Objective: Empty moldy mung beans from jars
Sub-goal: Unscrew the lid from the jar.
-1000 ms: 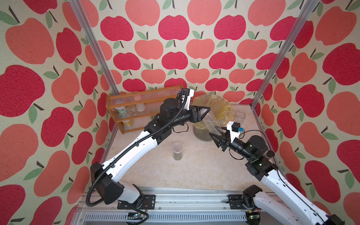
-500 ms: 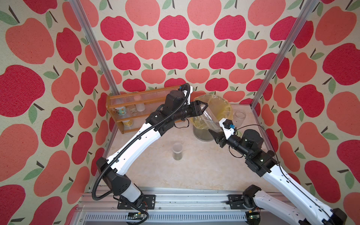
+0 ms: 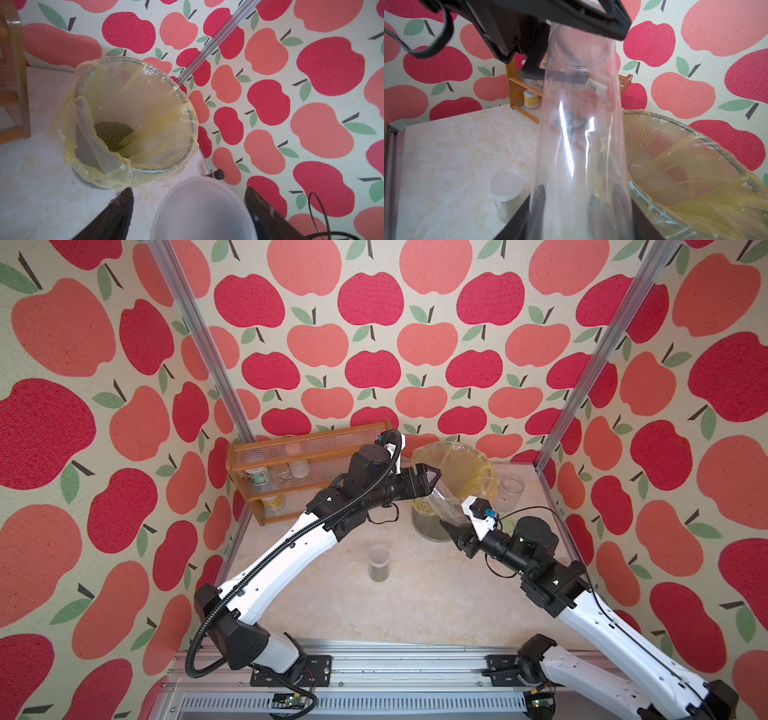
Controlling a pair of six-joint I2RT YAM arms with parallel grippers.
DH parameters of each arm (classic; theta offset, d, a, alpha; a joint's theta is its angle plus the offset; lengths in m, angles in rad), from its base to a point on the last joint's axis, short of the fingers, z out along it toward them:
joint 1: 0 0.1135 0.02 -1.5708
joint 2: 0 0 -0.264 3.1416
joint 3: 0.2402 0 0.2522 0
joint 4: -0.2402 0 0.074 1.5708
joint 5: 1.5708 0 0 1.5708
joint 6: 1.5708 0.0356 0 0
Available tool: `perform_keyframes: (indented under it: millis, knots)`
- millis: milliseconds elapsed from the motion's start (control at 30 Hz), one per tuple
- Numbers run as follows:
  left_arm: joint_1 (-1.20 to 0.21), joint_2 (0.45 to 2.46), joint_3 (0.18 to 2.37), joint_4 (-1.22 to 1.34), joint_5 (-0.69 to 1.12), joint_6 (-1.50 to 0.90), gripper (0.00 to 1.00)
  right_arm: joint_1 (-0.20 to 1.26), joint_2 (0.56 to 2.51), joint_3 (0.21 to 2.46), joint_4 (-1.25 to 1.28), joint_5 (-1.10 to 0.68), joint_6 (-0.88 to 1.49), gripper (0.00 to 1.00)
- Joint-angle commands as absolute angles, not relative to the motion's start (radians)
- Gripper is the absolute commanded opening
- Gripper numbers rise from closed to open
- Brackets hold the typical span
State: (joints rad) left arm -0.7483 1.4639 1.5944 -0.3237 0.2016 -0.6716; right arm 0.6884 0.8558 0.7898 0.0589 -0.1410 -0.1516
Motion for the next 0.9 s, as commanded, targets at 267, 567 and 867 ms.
perform_keyframes:
  millis: [267,567,867]
  knots:
    - [-0.713,1.209,1.359,0.012,0.188,-0.519,1.0,0.669,0.842,0.754,0.163,-0.261,-0.004,0.45]
    - [-0.707,1.092,1.081,0.412,0.316,-0.55,0.96,0.626,0.819,0.665,0.404,-0.43,0.247,0.46]
    - [-0.706,1.131,1.09,0.423,0.368,-0.564,0.92,0.612,0.866,0.629,0.624,-0.528,0.398,0.46]
